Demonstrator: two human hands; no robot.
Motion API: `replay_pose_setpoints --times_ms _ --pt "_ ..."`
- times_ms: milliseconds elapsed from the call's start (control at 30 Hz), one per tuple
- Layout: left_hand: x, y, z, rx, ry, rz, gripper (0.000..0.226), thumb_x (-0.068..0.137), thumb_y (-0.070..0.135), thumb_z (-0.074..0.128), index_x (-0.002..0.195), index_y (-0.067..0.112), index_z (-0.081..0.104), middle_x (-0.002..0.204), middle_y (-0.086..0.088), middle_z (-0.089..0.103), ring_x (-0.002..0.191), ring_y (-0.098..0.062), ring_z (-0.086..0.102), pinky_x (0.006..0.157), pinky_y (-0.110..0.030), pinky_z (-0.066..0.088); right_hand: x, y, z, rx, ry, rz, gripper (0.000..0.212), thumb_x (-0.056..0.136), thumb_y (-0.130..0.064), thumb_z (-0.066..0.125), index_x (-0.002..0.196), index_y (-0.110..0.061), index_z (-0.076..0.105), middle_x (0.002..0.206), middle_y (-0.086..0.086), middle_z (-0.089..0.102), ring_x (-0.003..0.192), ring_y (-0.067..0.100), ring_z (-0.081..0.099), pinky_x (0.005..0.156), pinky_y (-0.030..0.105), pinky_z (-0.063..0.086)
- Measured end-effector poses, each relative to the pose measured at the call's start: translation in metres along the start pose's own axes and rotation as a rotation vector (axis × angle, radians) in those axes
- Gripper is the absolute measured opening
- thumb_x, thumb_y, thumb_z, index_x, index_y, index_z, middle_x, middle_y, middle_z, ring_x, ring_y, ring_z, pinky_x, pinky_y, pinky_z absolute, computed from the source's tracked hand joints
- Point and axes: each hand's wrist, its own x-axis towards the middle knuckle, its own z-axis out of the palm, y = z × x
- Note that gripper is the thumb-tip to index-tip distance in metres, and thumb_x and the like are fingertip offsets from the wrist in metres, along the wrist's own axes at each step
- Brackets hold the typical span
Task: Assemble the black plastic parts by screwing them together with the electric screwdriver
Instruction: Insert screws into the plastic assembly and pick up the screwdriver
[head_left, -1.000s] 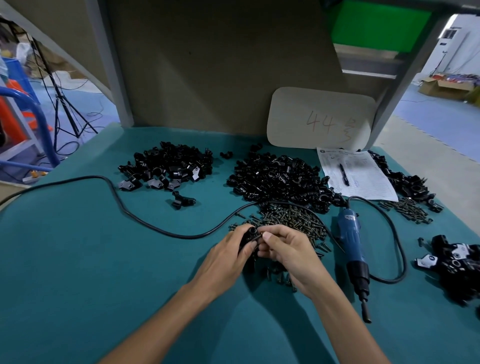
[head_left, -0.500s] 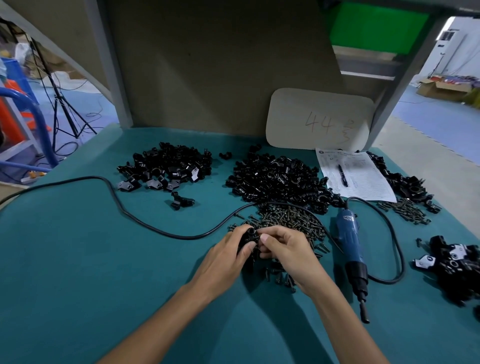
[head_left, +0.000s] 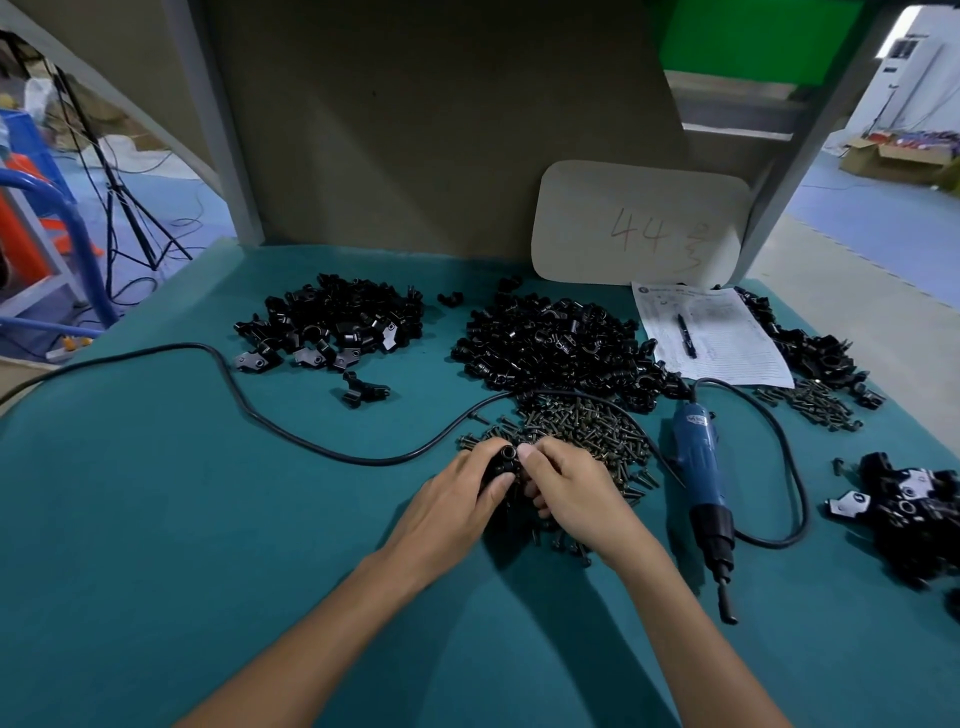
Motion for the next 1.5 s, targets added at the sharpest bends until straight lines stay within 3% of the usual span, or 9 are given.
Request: replay_pose_setpoints --times_ms 200,700,833,967,1100,1167,1267,1400,1500 --pt "0.0 0.001 -0.001 0.01 0.013 0.004 0.031 0.106 0.051 0.034 0.137 0.047 0.035 0.121 0.011 0.056 0.1 -0.011 0.058 0.082 -0.039 0.055 0.001 0.0 0.002 0.151 -0.07 0.044 0.021 0.102 -0.045 0.049 0.085 -0.04 0.06 0.076 -0.011 0.068 0.068 0.005 0.062 0.067 0.032 0.058" --pt "0.0 0.0 0.0 0.015 0.018 0.003 0.033 0.105 0.054 0.032 0.138 0.048 0.033 0.12 0.012 0.056 0.099 -0.01 0.059 0.08 -0.038 0.055 0.001 0.0 0.001 0.219 -0.105 0.098 0.025 0.106 -0.039 0.05 0.093 -0.021 0.061 0.075 -0.007 0.067 0.067 0.007 0.062 0.066 0.029 0.057" --pt "-0.001 0.001 -0.001 0.004 0.012 0.006 0.037 0.105 0.058 0.03 0.14 0.046 0.033 0.124 0.011 0.057 0.104 -0.012 0.06 0.085 -0.041 0.055 0.001 -0.002 -0.008 -0.157 -0.027 0.027 0.041 0.103 -0.057 0.044 0.088 -0.024 0.062 0.075 -0.005 0.069 0.069 0.011 0.064 0.064 0.035 0.053" --pt "0.0 -0.003 0.002 0.019 0.015 0.001 0.042 0.105 0.062 0.026 0.143 0.045 0.03 0.126 0.01 0.056 0.103 -0.009 0.058 0.082 -0.035 0.053 0.001 0.014 -0.048 -0.493 0.315 0.041 0.037 0.103 -0.049 0.051 0.117 -0.016 0.06 0.103 0.001 0.066 0.094 0.02 0.065 0.078 0.032 0.053" --pt "0.0 -0.003 0.003 0.027 0.004 0.005 0.041 0.104 0.063 0.024 0.142 0.047 0.03 0.122 0.012 0.055 0.098 -0.007 0.058 0.078 -0.033 0.054 -0.008 0.053 -0.101 -0.719 0.434 0.38 0.07 0.096 -0.054 0.06 0.146 -0.009 0.039 0.137 0.025 0.051 0.121 0.044 0.05 0.099 0.05 0.043" --pt "0.001 -0.003 0.003 0.034 -0.002 0.006 0.039 0.104 0.062 0.025 0.14 0.048 0.03 0.122 0.012 0.054 0.099 -0.008 0.058 0.08 -0.036 0.055 -0.01 0.065 -0.115 -0.625 0.366 0.527 0.076 0.094 -0.057 0.062 0.147 -0.009 0.036 0.134 0.023 0.054 0.119 0.043 0.053 0.095 0.048 0.044" --pt "0.0 -0.002 0.003 0.056 -0.006 0.007 0.039 0.103 0.063 0.024 0.14 0.05 0.028 0.122 0.014 0.053 0.1 -0.008 0.057 0.081 -0.036 0.054 -0.01 0.073 -0.123 -0.384 0.363 0.523 0.054 0.094 -0.051 0.066 0.124 -0.009 0.053 0.104 0.01 0.063 0.095 0.036 0.06 0.082 0.045 0.048" --pt "-0.001 -0.001 0.003 0.089 -0.015 0.012 0.04 0.102 0.065 0.021 0.139 0.051 0.028 0.121 0.017 0.052 0.098 -0.007 0.057 0.081 -0.034 0.053 -0.016 0.08 -0.122 0.417 0.494 0.453 0.039 0.094 -0.037 0.072 0.117 -0.007 0.065 0.114 0.015 0.072 0.102 0.033 0.066 0.094 0.049 0.052" --pt "-0.001 0.001 0.003 0.121 -0.028 0.0 0.044 0.101 0.066 0.02 0.141 0.05 0.026 0.123 0.017 0.05 0.098 -0.01 0.058 0.082 -0.035 0.052 -0.026 0.079 -0.114 0.908 0.524 0.376 0.054 0.091 -0.034 0.073 0.133 -0.003 0.058 0.117 0.019 0.071 0.103 0.03 0.067 0.097 0.041 0.051"
